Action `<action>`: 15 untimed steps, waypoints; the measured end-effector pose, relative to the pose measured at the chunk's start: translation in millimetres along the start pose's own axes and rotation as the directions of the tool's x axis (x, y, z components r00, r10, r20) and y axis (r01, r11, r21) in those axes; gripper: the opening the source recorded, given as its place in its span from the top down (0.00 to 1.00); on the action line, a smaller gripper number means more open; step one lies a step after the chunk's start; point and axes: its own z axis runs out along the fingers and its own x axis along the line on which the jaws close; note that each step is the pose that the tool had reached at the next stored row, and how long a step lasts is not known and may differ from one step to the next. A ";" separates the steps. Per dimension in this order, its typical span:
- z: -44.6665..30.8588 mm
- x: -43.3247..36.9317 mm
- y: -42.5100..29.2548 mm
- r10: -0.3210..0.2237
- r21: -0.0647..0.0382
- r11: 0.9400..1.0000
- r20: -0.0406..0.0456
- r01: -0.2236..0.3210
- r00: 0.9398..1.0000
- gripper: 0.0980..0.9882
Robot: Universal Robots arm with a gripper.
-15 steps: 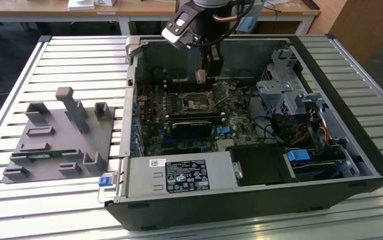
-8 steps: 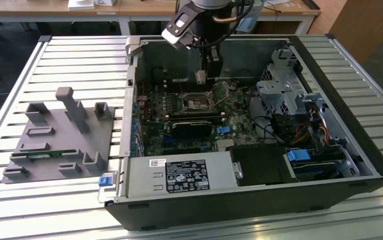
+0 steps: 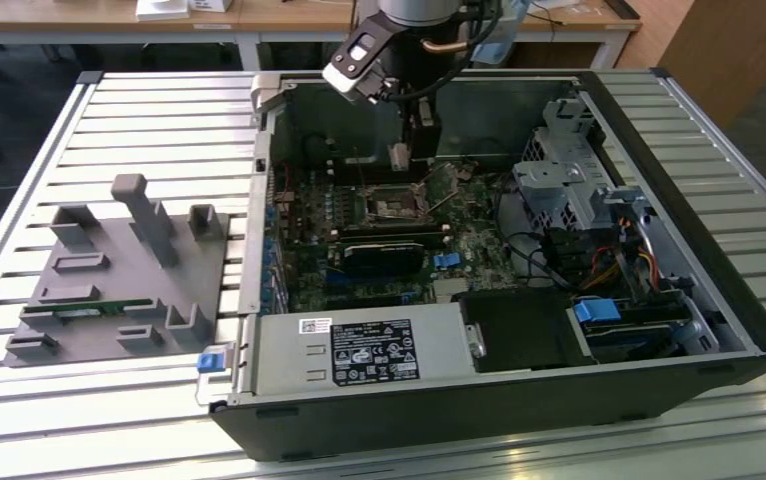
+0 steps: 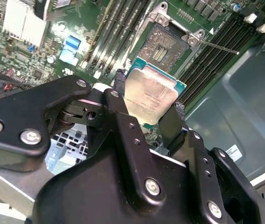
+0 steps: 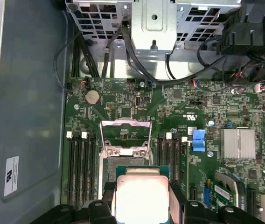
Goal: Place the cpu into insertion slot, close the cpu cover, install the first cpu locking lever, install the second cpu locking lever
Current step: 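Place the cpu into insertion slot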
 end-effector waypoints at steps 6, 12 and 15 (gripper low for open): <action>10.7 1.9 -1.3 -0.001 0.000 1.000 0.000 0.001 1.000 0.51; 19.8 2.6 -2.3 -0.004 0.000 1.000 0.000 0.004 1.000 0.51; 22.7 2.7 -3.9 -0.004 0.000 1.000 0.000 0.004 1.000 0.51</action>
